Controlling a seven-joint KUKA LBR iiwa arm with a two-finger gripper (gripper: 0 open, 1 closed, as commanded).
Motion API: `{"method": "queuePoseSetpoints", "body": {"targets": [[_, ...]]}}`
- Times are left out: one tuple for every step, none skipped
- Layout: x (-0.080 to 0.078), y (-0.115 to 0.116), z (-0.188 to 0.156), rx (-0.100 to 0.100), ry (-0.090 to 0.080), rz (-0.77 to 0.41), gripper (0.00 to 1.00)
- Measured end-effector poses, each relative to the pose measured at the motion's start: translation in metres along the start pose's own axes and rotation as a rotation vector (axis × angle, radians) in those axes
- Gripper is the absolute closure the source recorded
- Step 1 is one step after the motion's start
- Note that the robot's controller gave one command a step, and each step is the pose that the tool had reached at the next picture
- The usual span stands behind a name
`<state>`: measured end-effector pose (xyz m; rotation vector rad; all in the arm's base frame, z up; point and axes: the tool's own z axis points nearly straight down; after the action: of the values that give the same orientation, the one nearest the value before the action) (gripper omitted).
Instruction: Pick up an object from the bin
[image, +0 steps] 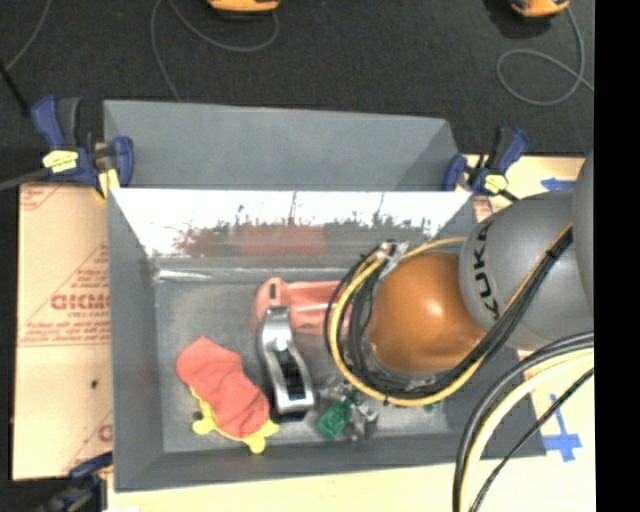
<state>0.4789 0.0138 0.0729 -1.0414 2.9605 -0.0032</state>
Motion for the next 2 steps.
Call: {"method": "queuePoseSetpoints", "body": {"targets": [[0.000,0.000,-0.008,0.000,0.001,0.000,1.00],[0.001,0.001,-0.018,-0.003,0.004,0.001,1.00]]}}
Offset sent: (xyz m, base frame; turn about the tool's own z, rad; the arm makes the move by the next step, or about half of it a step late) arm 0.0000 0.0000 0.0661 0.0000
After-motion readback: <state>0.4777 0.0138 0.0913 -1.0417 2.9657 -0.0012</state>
